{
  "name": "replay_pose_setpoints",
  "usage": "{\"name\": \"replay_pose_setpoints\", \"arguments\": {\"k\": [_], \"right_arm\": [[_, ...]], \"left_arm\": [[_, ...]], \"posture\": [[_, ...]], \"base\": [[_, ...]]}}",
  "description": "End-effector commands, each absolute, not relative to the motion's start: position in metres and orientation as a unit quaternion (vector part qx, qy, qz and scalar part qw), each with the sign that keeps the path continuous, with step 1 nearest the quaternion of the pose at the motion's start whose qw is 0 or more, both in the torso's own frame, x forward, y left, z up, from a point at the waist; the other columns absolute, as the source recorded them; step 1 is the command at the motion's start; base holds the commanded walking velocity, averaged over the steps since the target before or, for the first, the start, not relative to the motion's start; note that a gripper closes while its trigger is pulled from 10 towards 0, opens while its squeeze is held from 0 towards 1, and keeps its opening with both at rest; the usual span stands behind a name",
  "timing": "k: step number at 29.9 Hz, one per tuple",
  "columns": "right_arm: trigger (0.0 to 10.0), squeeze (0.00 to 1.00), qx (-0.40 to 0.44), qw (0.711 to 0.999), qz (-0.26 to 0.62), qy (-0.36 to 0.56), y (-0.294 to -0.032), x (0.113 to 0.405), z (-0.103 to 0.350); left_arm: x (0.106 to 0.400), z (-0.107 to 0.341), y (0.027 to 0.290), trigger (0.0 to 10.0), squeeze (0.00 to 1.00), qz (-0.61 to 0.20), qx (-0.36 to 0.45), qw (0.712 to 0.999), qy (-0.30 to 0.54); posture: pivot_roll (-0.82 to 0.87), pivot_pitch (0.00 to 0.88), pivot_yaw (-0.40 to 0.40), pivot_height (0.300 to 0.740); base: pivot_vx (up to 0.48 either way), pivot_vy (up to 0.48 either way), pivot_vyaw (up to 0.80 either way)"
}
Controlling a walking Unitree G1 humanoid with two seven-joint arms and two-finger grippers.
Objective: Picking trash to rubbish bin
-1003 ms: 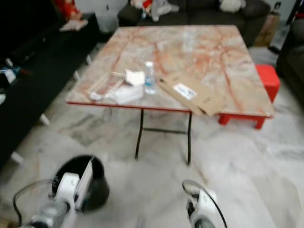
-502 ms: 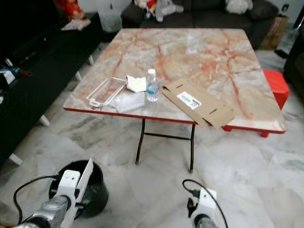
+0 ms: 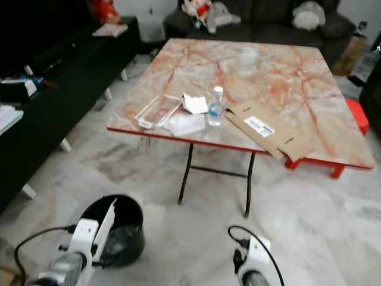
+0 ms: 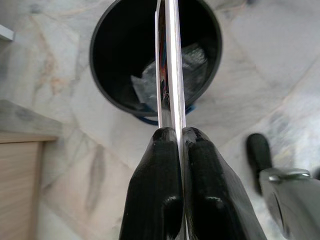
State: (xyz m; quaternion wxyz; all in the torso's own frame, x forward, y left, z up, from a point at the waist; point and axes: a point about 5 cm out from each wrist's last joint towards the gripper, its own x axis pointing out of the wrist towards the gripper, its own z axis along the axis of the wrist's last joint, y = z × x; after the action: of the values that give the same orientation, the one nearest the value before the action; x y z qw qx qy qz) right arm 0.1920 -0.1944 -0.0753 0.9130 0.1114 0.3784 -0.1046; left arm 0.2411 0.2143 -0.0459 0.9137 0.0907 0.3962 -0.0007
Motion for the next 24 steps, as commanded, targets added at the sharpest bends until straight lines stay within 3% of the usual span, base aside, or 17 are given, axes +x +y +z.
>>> {"name": "replay_pose_setpoints", "arguments": {"k": [1,9,14,24], "right_arm": [[10.0,0.0,0.108,0.914,-0.11,0.376,-0.1996,0.1916,-0.0746],[10.0,0.0,0.105,0.918,-0.112,0.365,-0.2041,0.1988,-0.07],[10.0,0.0,0.104,0.919,-0.11,0.364,-0.204,0.2001,-0.0693],[10.0,0.0,0.106,0.919,-0.109,0.363,-0.202,0.2002,-0.0695]], "left_arm": [[0.2424,-0.0457,0.2123,10.0,0.0,-0.002,0.092,0.913,0.397],[0.2464,-0.0431,0.2105,10.0,0.0,-0.004,0.091,0.916,0.39],[0.2472,-0.0428,0.2089,10.0,0.0,-0.003,0.087,0.917,0.388],[0.2485,-0.0415,0.2105,10.0,0.0,-0.001,0.09,0.918,0.385]], "posture": [[0.16,0.079,0.048,0.74],[0.16,0.083,0.045,0.74],[0.17,0.08,0.042,0.74],[0.17,0.086,0.05,0.74]], "base": [[0.0,0.48,0.0],[0.0,0.45,0.0],[0.0,0.0,0.0],[0.0,0.404,0.0]]}}
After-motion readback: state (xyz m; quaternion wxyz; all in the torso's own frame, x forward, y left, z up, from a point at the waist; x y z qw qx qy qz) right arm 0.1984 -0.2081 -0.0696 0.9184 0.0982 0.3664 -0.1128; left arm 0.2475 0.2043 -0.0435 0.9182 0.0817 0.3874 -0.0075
